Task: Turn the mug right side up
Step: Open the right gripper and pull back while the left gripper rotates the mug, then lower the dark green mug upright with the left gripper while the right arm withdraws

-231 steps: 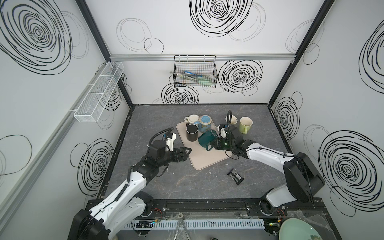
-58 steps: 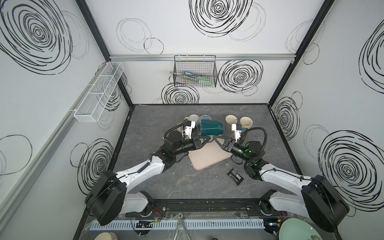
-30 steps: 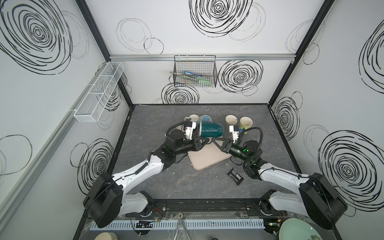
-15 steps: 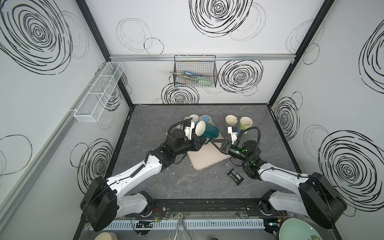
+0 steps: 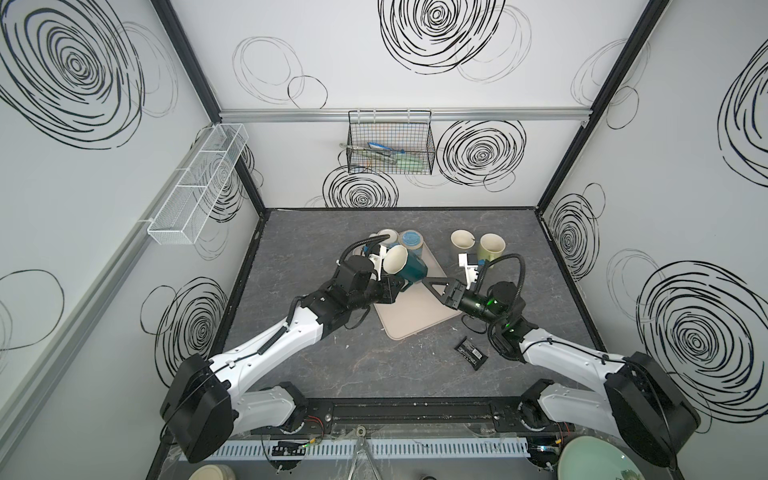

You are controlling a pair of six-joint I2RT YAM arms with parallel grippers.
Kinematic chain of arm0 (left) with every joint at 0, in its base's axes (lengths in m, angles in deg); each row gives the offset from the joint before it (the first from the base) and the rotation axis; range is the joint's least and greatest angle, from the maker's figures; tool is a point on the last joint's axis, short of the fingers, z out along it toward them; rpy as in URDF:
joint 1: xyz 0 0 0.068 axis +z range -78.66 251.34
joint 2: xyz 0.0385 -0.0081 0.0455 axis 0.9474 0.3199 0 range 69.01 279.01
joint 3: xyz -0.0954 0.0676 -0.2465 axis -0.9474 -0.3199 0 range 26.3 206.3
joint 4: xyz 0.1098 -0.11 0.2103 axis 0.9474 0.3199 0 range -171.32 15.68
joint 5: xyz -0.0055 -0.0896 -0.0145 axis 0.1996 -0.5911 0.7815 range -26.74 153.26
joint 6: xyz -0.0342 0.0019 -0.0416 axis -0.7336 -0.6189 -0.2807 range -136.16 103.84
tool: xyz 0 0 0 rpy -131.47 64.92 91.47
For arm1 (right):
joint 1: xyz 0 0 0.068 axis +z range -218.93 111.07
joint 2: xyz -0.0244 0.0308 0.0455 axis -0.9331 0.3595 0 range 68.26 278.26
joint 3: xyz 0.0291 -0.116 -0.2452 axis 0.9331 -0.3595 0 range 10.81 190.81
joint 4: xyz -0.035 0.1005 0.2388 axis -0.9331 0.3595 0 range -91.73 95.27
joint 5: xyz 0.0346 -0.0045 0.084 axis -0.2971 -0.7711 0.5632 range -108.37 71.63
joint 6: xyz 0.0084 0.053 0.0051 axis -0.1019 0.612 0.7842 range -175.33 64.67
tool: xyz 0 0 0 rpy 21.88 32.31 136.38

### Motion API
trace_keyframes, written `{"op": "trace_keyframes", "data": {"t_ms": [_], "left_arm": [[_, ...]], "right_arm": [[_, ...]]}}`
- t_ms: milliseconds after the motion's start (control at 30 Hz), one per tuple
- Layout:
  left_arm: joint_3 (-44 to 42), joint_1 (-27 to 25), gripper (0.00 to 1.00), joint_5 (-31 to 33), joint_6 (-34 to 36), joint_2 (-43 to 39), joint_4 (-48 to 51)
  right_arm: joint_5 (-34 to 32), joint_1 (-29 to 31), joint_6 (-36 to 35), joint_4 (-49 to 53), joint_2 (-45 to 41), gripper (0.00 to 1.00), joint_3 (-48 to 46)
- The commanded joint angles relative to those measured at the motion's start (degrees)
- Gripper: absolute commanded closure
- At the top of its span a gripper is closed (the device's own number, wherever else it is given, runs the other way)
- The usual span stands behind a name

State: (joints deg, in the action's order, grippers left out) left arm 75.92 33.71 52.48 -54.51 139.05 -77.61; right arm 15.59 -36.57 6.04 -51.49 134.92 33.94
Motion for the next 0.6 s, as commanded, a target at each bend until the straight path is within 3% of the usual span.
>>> {"op": "trace_keyframes", "data": {"t_ms": [0,567], "left_arm": [[4.0,0.9,1.0,1.7,2.8,-1.1,-4.4],[6.6,7.8,1.0,7.5,9.3,-1.0,6.8]], "right_arm": [[-1.7,0.0,-2.7,3.1,-3.0,0.08,-0.5],[-5.8,-3.8,-10.7,21.0,-17.6,0.04,-2.1]]}}
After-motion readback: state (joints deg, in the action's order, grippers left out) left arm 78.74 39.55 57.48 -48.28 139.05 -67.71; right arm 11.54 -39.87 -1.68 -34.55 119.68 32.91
